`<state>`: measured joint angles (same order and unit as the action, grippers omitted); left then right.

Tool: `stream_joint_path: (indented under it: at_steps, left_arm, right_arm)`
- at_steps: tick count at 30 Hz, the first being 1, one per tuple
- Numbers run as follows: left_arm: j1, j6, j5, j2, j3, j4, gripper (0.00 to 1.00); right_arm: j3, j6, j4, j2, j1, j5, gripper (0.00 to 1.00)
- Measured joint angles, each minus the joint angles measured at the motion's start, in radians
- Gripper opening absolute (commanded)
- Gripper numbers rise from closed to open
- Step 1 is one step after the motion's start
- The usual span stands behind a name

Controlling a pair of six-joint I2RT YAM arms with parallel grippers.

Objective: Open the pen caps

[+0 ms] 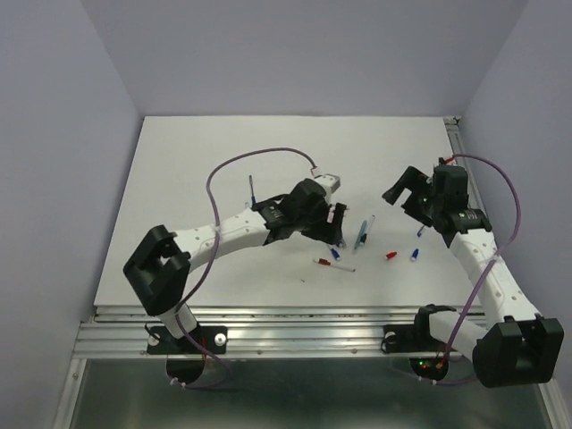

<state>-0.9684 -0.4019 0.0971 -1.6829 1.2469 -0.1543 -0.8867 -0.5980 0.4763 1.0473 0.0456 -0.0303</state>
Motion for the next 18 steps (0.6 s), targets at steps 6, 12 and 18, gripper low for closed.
stream_joint_path:
  at_steps: [6,12,18]
  left_arm:
    - [0.184,-0.062,-0.058,0.214,-0.303,0.008,0.89]
    - [0.223,-0.098,-0.076,0.321,-0.409,0.004,0.91]
    - [0.233,-0.113,-0.076,0.367,-0.411,0.013,0.93]
  right_arm:
    - [0.021,0.115,0.032,0.116,0.325,0.02,1.0]
    - [0.021,0.21,0.059,0.232,0.605,0.032,1.0]
    - [0.021,0.274,0.056,0.349,0.708,0.035,1.0]
